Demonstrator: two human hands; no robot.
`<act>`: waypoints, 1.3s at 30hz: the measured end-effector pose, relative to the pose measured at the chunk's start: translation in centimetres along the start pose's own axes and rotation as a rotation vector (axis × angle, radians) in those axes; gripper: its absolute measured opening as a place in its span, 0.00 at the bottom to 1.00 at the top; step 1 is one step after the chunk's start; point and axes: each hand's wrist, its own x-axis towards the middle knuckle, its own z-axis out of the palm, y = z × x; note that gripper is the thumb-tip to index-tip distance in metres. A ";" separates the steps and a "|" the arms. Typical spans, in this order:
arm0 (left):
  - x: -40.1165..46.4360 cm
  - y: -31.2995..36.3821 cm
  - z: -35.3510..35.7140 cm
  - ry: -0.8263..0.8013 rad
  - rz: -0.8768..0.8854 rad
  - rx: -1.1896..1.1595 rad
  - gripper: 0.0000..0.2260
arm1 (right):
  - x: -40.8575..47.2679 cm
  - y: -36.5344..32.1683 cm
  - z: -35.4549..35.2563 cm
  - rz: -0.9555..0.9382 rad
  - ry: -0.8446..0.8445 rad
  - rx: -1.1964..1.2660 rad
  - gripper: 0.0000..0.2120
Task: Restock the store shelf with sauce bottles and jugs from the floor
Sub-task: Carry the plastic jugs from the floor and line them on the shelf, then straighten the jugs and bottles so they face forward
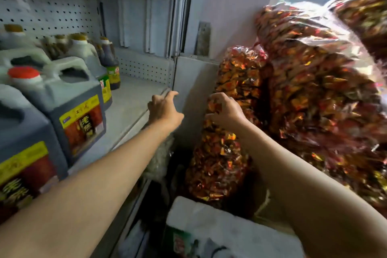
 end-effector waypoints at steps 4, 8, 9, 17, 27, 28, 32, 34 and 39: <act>-5.9 4.8 0.8 -0.085 0.106 -0.053 0.29 | -8.2 2.8 -5.8 0.069 0.061 -0.023 0.33; -12.2 9.7 2.0 -0.129 0.209 -0.110 0.29 | -15.3 6.5 -10.4 0.098 0.106 -0.090 0.34; -13.9 11.0 2.4 -0.147 0.226 -0.122 0.29 | -17.2 7.7 -11.6 0.113 0.110 -0.105 0.34; -31.4 25.2 10.8 -0.224 0.314 -0.146 0.29 | -36.0 21.4 -24.1 0.277 0.170 -0.248 0.34; -54.5 39.8 25.7 -0.570 0.407 -0.140 0.32 | -59.8 40.7 -36.1 0.614 0.175 -0.314 0.33; -55.8 40.4 26.9 -0.593 0.418 -0.116 0.32 | -61.3 42.2 -36.4 0.639 0.177 -0.304 0.33; -59.2 42.5 31.7 -0.678 0.451 -0.051 0.32 | -65.5 47.2 -35.9 0.719 0.180 -0.241 0.34; -60.1 43.4 34.2 -0.716 0.467 -0.038 0.32 | -66.9 49.3 -35.3 0.764 0.178 -0.218 0.33; -63.1 45.8 41.5 -0.879 0.523 -0.027 0.32 | -70.0 54.5 -34.5 0.944 0.153 -0.177 0.33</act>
